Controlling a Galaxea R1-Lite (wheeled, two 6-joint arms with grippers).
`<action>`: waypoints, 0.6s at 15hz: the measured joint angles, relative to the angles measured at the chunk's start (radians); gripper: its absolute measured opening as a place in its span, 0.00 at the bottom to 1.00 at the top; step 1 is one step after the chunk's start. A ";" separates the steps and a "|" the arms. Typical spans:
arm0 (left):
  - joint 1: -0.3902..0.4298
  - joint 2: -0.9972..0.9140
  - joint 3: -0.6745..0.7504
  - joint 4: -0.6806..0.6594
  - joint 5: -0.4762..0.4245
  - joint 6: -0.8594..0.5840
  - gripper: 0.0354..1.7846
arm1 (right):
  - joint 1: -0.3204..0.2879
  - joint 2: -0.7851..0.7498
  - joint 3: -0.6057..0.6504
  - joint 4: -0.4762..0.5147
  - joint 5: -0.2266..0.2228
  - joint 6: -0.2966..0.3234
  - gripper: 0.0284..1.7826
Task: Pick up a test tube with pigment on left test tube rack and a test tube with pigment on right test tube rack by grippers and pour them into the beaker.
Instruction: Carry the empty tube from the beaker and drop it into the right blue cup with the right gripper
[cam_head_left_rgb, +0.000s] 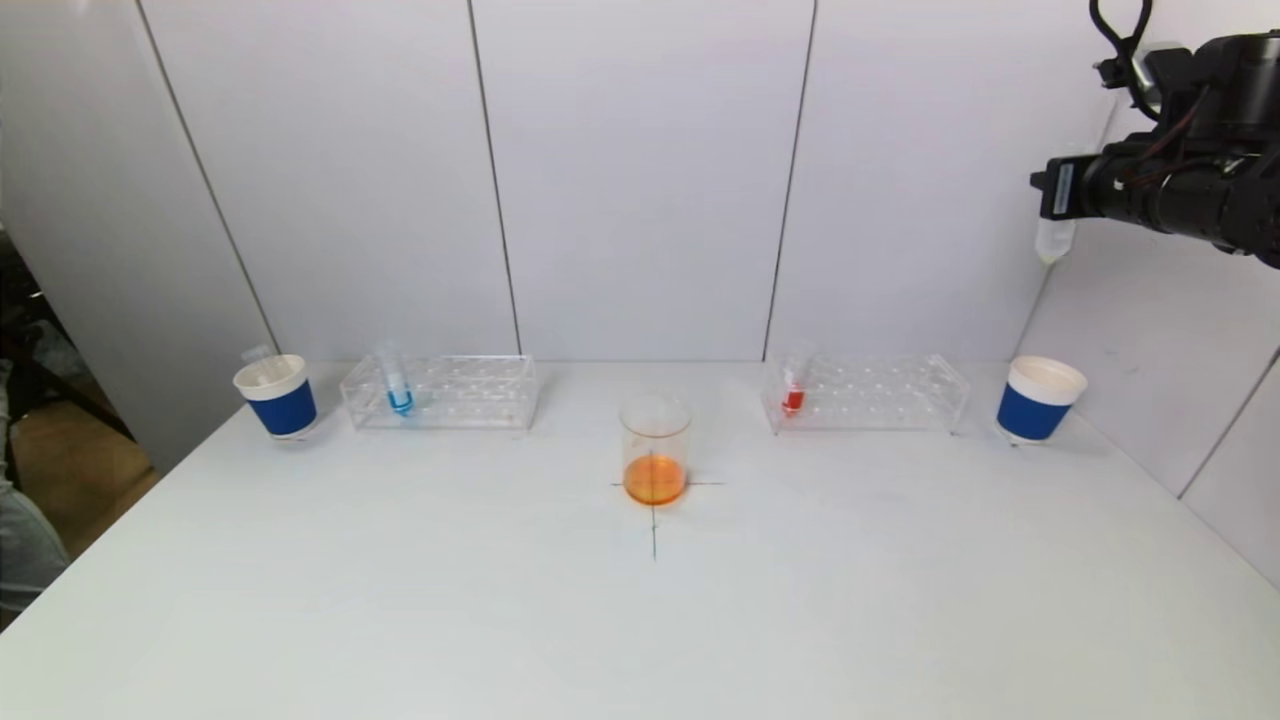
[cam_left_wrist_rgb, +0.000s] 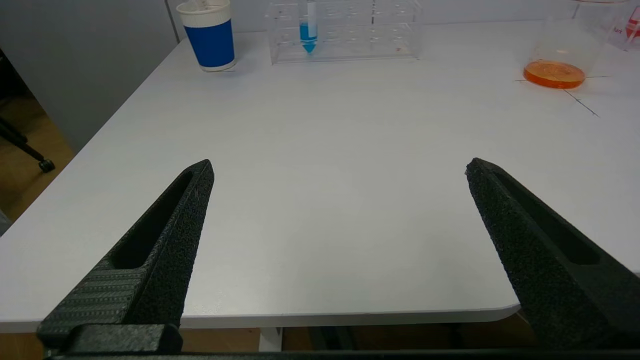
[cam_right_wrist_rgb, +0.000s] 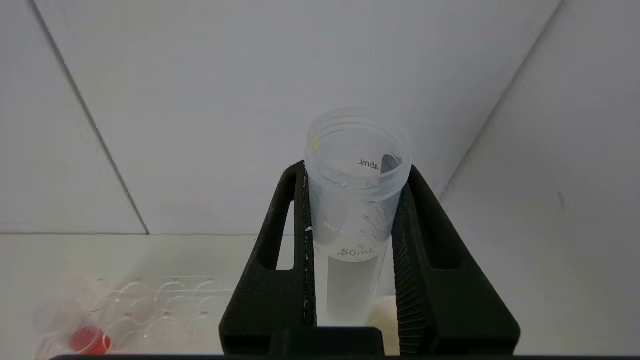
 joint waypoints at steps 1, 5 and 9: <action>0.000 0.000 0.000 0.000 0.000 0.000 0.99 | -0.007 -0.004 0.006 0.000 -0.016 0.000 0.27; 0.000 0.000 0.000 0.000 0.000 0.001 0.99 | -0.047 -0.001 0.044 -0.007 -0.034 0.028 0.27; 0.000 0.000 0.000 0.000 0.000 0.001 0.99 | -0.074 0.023 0.071 -0.014 -0.049 0.077 0.27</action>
